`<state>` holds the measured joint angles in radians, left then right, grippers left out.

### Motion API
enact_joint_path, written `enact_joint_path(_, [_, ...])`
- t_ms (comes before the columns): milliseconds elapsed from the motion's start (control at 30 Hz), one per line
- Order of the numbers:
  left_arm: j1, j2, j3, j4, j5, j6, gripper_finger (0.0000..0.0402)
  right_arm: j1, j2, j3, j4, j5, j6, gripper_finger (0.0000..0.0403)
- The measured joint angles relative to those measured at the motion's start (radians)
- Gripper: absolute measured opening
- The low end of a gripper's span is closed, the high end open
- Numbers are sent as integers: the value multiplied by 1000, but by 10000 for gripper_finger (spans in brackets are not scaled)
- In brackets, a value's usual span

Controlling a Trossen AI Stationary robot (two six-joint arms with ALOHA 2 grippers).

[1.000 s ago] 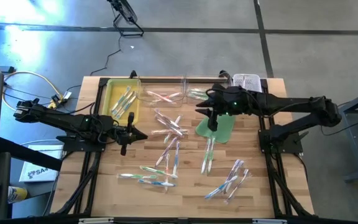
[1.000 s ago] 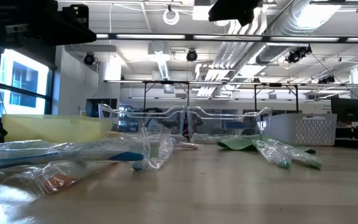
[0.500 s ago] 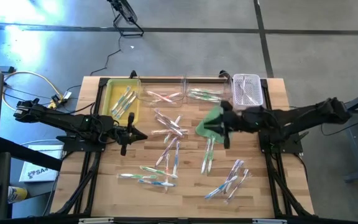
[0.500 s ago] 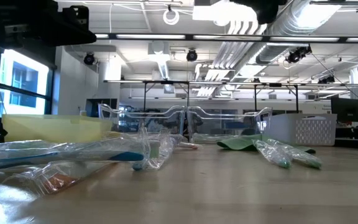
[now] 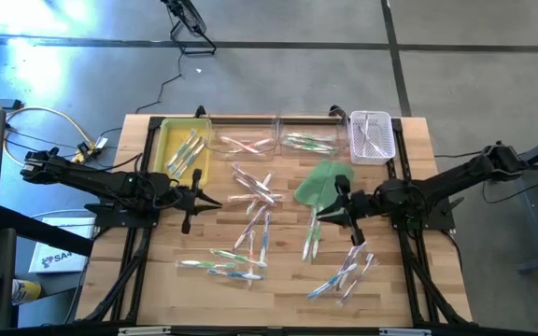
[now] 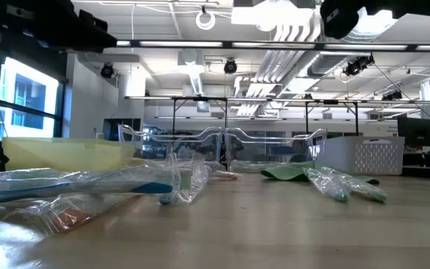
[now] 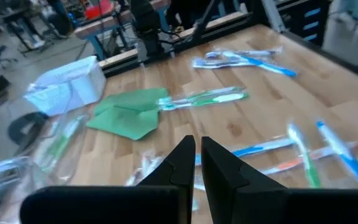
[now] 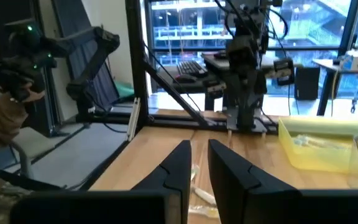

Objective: Pick & Place Toothbrushes
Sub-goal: Put the orange toothbrush into the left transparent bin

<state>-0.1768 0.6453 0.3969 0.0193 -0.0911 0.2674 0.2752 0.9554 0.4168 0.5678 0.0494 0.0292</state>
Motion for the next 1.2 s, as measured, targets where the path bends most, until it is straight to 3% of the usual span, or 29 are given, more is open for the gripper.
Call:
enact_joint_path(200, [0,0,0,10,56,-11,21,0,0,0,2,1,-43,47])
enact_joint_path(733, [0,0,0,8,58,46,21,0,0,0,-42,0,-42,45])
enact_joint_path(900, [0,0,0,7,-13,49,21,0,0,0,-42,7,-41,45])
enact_joint_path(1000, [0,0,0,2,-81,50,24,0,0,0,-42,83,-42,45])
enact_joint_path(1200, [0,1,0,-48,-206,46,51,-7,0,0,-67,367,-26,45])
